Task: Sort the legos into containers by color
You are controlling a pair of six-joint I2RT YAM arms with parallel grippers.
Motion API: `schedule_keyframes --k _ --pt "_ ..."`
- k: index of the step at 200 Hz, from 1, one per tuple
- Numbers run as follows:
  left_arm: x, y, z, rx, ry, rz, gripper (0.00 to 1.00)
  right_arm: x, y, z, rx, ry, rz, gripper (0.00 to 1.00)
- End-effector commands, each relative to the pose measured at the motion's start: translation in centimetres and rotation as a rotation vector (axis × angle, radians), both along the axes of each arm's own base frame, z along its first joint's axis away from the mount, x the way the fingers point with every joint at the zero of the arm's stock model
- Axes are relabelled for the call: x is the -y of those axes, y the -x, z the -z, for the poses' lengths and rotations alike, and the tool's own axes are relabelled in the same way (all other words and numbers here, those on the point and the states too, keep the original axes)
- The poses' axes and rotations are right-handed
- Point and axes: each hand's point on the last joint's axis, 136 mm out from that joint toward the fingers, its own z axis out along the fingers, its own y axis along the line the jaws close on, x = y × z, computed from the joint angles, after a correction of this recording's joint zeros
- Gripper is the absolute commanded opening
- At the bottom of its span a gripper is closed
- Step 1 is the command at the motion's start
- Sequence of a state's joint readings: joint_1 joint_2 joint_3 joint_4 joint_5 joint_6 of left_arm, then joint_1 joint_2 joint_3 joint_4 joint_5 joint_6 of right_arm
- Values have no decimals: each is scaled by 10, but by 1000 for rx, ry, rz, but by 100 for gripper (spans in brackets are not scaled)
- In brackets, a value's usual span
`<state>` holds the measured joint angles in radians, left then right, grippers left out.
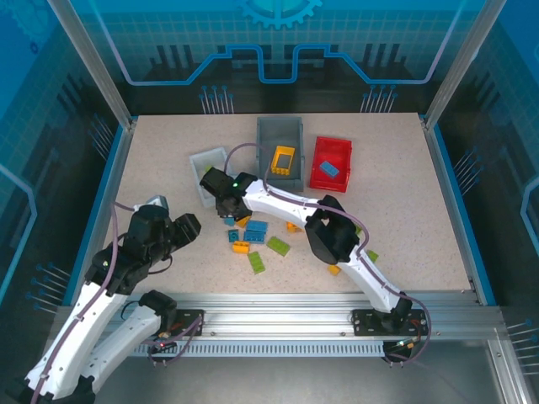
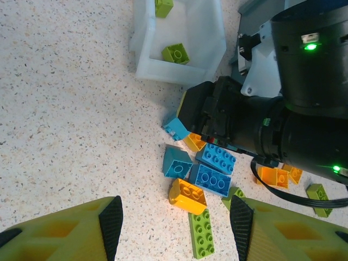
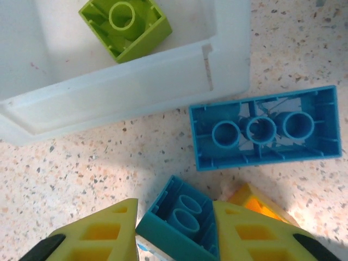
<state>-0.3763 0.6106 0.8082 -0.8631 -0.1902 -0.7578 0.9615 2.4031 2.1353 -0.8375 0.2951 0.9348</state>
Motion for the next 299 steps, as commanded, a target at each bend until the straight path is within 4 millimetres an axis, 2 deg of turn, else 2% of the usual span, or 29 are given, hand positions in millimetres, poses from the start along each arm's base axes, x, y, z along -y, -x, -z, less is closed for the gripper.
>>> schedule_keyframes --k 1,2,5,28,54,86,113,149,167,182,211,238,259,276,299 --pt "7 -1 1 -6 12 34 58 7 -1 -29 57 -3 -3 27" --pt "7 -1 1 -6 13 35 58 6 -1 -37 66 -15 -2 27" --pt "8 -1 2 -7 15 37 58 7 -1 -43 74 -22 -2 27" --pt "17 -5 4 -11 45 70 59 14 -1 -58 105 -31 -3 26" --pt "34 -12 2 -15 87 132 58 26 0 -87 173 -43 -5 26" --pt "54 -26 -8 -2 139 201 59 57 0 -123 262 -33 16 26" --pt "76 -42 -25 18 196 267 59 101 -5 -147 315 -30 70 27" --pt "124 -71 -49 68 285 386 59 188 -24 -160 335 -7 200 27" --pt "155 -82 -61 87 274 460 59 232 -35 -158 330 12 265 27" --pt "181 -92 -63 96 256 508 59 267 -47 -153 318 27 321 28" --pt "226 -108 -63 119 248 573 58 311 -80 -139 291 45 383 28" --pt "263 -120 -58 141 211 616 58 332 -119 -121 253 71 411 28" --pt "286 -127 -49 148 172 643 58 345 -146 -97 205 86 435 28" --pt "299 -132 -40 150 120 670 58 348 -165 -84 185 80 436 28" --pt "308 -134 -13 108 34 705 59 349 -184 -69 167 90 426 30"
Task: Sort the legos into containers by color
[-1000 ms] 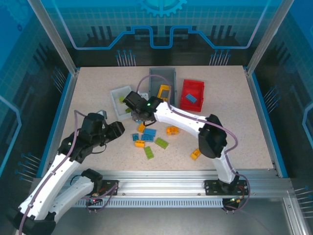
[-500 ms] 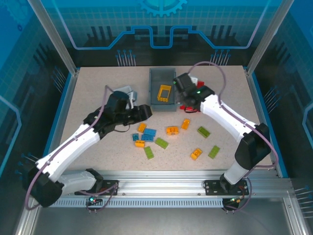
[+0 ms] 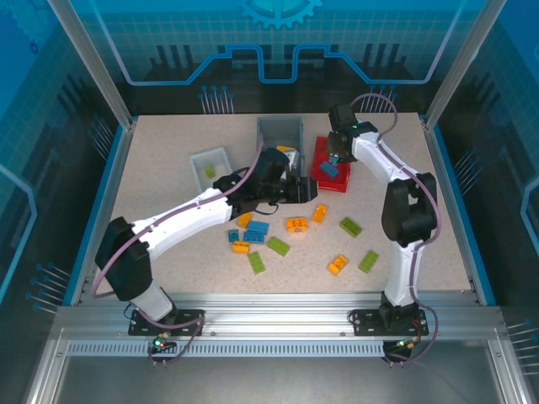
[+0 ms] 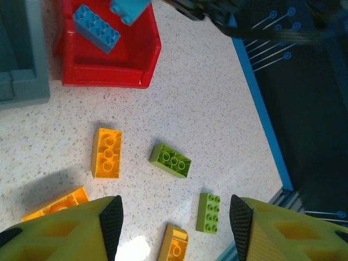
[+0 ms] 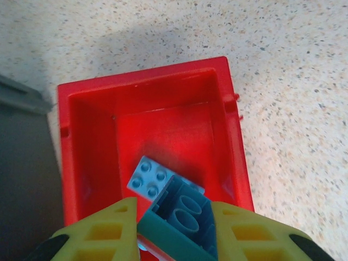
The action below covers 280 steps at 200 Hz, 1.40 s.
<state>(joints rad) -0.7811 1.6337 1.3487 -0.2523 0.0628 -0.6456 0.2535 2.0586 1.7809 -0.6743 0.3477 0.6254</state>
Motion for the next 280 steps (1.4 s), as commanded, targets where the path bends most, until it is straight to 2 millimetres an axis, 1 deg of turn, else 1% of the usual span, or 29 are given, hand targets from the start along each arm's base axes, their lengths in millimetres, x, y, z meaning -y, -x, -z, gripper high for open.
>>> schedule_keyframes --k 1,25,33,35,47,54,66,87,96,116,129,151,170,186,200,204,208,224,236,248,265,280 --pt "8 -10 6 69 -84 27 58 0 -19 2 -7 -8 -34 30" --pt "6 -10 34 40 -173 38 59 2 -30 7 -17 10 -41 35" --pt "5 -8 43 30 -200 44 58 2 -32 8 -18 10 -47 40" --pt "5 -7 46 26 -208 45 59 2 -32 8 -20 12 -49 43" --pt "2 -3 58 14 -253 53 60 0 -31 5 -17 7 -60 53" --pt "0 -1 65 7 -277 57 61 -2 -30 1 -8 0 -71 57" --pt "-5 3 77 -14 -314 56 64 -7 -26 -9 15 -16 -88 62" --pt "-11 10 94 -44 -352 61 70 -16 -16 -34 69 -35 -117 68" --pt "-13 14 99 -44 -369 78 72 -19 -10 -47 93 -45 -128 69" --pt "-17 17 110 -15 -439 147 76 -23 12 -77 140 -63 -145 67" --pt "-17 20 118 7 -503 233 79 -24 32 -95 173 -85 -160 67" --pt "-20 25 136 43 -615 402 82 -22 73 -111 205 -109 -195 71" --pt "-25 25 151 62 -701 510 83 -20 112 -113 221 -147 -222 74" --pt "-30 16 160 85 -753 540 84 -18 144 -111 230 -185 -237 75" --pt "-30 7 162 106 -766 548 85 -17 170 -109 233 -215 -243 75" --pt "-31 5 162 111 -767 549 90 -17 177 -109 234 -223 -244 75" --pt "-29 3 162 121 -766 552 91 -16 183 -109 235 -229 -244 75" --pt "-25 3 165 131 -760 588 91 -14 205 -107 232 -254 -243 76" --pt "-23 6 172 115 -760 615 89 -11 217 -105 226 -267 -235 76" --pt "-22 8 181 96 -762 635 85 -8 225 -105 222 -275 -229 75" --pt "-23 9 191 78 -772 642 76 -7 232 -105 222 -285 -227 75" --pt "-22 7 194 69 -777 633 65 -6 234 -108 228 -291 -224 74"
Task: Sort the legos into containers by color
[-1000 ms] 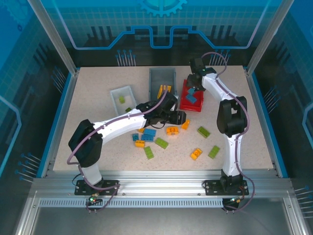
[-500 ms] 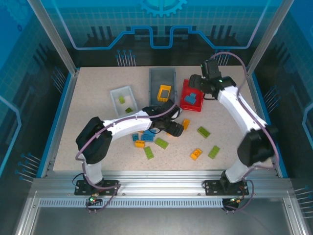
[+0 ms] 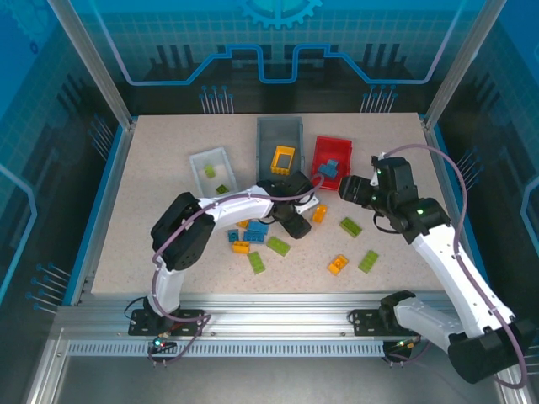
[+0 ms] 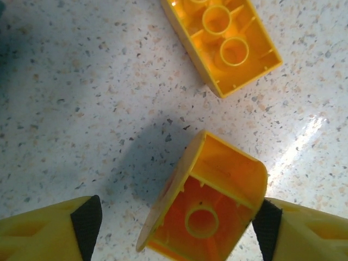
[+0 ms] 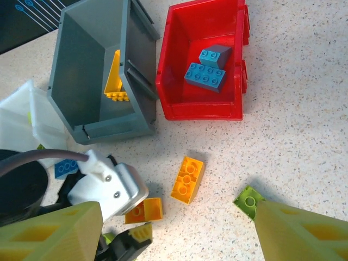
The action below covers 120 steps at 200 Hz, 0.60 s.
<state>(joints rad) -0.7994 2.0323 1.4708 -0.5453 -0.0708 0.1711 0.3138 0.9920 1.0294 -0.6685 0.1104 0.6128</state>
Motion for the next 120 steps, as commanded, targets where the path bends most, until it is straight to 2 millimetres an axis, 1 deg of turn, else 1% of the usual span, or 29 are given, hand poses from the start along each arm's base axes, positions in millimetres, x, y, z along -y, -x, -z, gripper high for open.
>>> schedule_keyframes --k 1,22,31,41,49,57,70,82,96,107,120 --pt "2 4 13 -40 -27 32 63 -3 12 4 -30 -30 -9 74" --pt "3 1 14 -38 -30 13 38 -4 11 3 -30 -35 -5 73" --pt "2 -1 11 -26 -27 0 32 -5 11 2 -30 -40 -6 73" --pt "2 -2 4 -10 -13 -14 29 -6 10 1 -26 -45 -11 72" --pt "0 -4 -5 12 -2 -36 26 -8 10 0 -24 -49 -17 72" --pt "-3 -9 -17 42 3 -71 26 -10 9 0 -21 -48 -25 71" --pt "-11 -18 -45 89 2 -141 25 -17 8 2 -19 -41 -53 71" --pt "-22 -30 -72 132 11 -225 25 -30 5 2 -6 -46 -108 70" --pt "-37 -48 -102 169 42 -323 24 -54 2 -3 35 -73 -197 69" --pt "-50 -66 -120 186 68 -398 23 -71 0 -11 88 -87 -262 69" --pt "-63 -91 -134 201 94 -476 22 -88 -4 -21 148 -98 -315 69"
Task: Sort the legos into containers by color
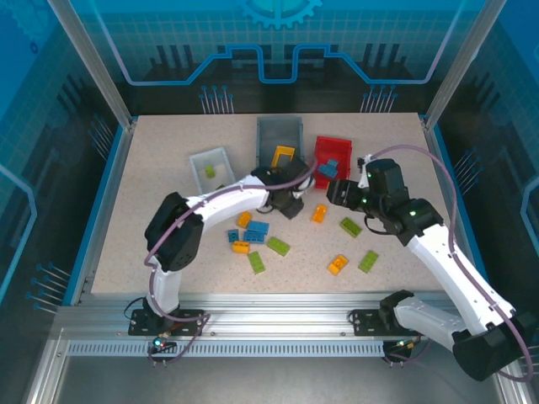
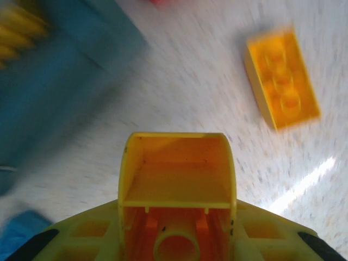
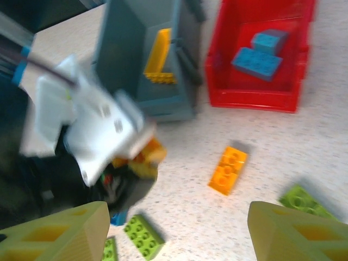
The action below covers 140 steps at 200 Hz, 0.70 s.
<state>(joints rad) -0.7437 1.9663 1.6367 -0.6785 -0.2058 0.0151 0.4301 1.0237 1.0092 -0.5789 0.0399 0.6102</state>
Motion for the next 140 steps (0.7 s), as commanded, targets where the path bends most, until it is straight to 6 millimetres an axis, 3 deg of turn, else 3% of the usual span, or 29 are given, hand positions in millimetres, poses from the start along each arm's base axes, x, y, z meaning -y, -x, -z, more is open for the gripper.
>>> schedule_keyframes --k 1,31,80,109,140 --pt "-39 -46 -60 90 63 -223 22 -39 -7 -23 132 -56 -145 69" --pt "-63 -107 -71 148 45 -391 20 -65 -24 -41 243 -72 -184 69" --pt "-78 -190 -59 276 36 -548 16 -80 -53 -61 369 -116 -143 70" --pt "-75 -216 -45 353 31 -553 13 -82 -57 -55 337 -107 -141 70" --pt "-75 -227 -18 365 -6 -559 14 -78 -54 -43 305 -103 -128 70"
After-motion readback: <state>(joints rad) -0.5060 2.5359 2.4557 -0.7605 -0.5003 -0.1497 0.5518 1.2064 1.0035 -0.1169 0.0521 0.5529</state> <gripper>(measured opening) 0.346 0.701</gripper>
